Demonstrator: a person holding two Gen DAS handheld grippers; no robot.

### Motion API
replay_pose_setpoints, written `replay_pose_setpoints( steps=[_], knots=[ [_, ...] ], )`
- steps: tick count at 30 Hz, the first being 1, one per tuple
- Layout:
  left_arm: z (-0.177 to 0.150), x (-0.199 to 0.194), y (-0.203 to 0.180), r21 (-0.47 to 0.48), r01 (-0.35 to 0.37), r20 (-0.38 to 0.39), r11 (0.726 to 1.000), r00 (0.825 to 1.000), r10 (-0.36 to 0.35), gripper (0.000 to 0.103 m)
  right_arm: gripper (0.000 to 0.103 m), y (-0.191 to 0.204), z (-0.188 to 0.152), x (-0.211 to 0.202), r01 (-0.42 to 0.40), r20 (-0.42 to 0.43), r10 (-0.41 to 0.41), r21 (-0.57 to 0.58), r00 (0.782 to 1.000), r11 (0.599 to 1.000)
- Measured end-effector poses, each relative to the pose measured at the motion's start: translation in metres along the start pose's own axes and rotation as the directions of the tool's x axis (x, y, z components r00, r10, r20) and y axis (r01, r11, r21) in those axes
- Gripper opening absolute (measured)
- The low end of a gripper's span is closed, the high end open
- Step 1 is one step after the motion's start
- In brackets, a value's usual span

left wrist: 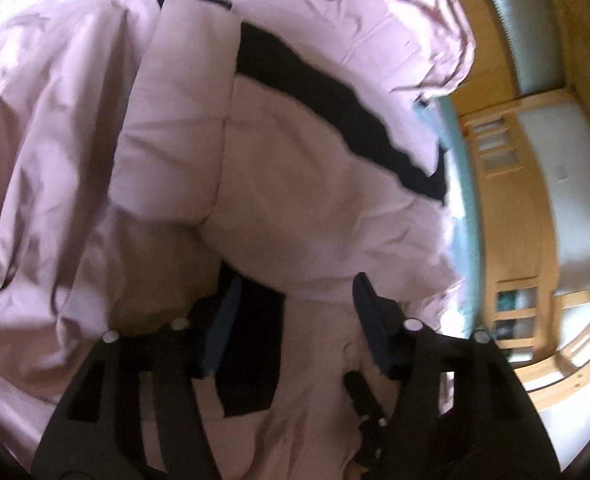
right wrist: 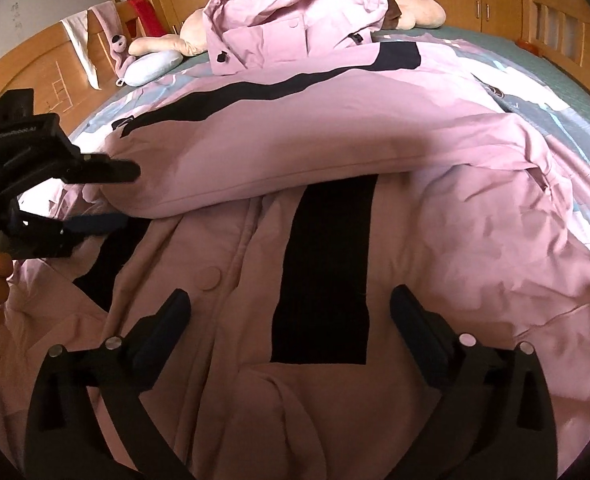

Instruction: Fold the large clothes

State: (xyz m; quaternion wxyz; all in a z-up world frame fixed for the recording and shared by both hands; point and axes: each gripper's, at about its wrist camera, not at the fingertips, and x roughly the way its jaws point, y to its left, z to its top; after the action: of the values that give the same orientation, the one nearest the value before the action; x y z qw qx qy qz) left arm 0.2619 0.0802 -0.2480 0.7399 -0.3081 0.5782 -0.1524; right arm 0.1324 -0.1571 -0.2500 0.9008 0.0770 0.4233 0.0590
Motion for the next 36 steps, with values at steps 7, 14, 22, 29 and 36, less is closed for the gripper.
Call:
replay_pose_setpoints(
  steps=[7,14,22,29,36],
  knots=[
    [0.001,0.001,-0.006,0.046,-0.088,0.108,0.995,0.991,0.083,0.061,0.102,-0.001,0.000,0.002,-0.013,0.008,0.013,0.004,1.000,1.000],
    [0.000,-0.010,-0.010,0.096,-0.121,0.235,0.988,0.967,0.096,0.010,0.102,-0.002,0.001,0.001,-0.021,0.004,0.020,0.013,1.000,1.000],
    [-0.011,-0.065,-0.047,0.166,-0.185,0.414,0.968,0.905,0.102,0.008,0.102,-0.067,0.050,-0.042,-0.212,0.051,0.208,0.346,0.977,0.914],
    [-0.011,-0.044,-0.050,0.189,-0.228,0.372,0.955,0.917,0.145,0.008,0.044,-0.160,0.077,-0.018,-0.014,0.004,0.014,0.567,1.000,0.824],
    [-0.014,-0.021,-0.055,0.227,-0.294,0.351,0.929,0.914,0.204,0.008,0.055,-0.167,0.062,-0.012,-0.106,0.058,0.089,0.577,0.994,0.810]
  ],
)
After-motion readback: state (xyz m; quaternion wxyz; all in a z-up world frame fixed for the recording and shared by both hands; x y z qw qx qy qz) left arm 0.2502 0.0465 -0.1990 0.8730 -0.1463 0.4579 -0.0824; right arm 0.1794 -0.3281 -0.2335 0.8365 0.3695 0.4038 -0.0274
